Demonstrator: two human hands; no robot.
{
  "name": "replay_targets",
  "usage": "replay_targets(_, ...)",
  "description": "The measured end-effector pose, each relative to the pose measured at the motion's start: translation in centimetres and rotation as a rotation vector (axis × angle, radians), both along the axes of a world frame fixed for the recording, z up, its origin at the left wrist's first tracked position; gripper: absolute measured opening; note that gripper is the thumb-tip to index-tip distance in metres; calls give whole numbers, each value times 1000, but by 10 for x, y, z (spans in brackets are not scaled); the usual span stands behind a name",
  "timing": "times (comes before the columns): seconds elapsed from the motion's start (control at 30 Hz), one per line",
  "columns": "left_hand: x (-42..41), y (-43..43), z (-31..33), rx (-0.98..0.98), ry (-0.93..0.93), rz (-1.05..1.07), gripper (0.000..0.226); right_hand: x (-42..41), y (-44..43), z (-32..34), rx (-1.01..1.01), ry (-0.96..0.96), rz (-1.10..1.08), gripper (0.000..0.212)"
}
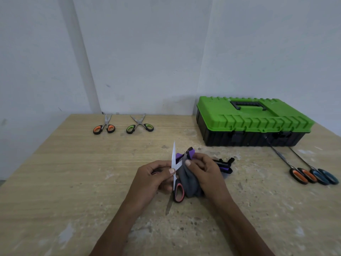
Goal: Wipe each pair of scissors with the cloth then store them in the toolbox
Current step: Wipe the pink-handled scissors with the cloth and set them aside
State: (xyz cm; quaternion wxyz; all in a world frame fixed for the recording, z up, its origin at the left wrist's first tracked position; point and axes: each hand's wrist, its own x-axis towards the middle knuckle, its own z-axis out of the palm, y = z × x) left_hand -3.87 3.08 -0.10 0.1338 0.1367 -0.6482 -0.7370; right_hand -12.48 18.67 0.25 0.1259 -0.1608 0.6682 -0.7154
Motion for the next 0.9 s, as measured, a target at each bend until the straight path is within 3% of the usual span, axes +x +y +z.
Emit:
replay_targets(0.13,0,0,-2,-35,-11,-2,16,-3,-2,4,8,-4,64,12)
replay_targets(0.23,-1,0,-3,-44,-17,-13,17,-7,-3,3,47,0,50,23)
replay_targets(0.4,-5,-1,-8,-57,-32,-23,17,-19,2,0,-238,-233,-179,19)
replay_targets(0.47,-3,-2,-7,-20,-22,-7,16,-27,7,-2,-312,-209,-328,14)
replay_targets(0.6,-3,-2,-5,26,7,19,17,-14,14,9,-93,223,-412,8)
replay_targets(0.77,-1,0,-4,1,6,16,18,25,-7,-7,484,740,-81,28)
replay_targets(0.9,1,-2,-3,-15,-12,15,17,11,-10,-17,554,909,-162,27)
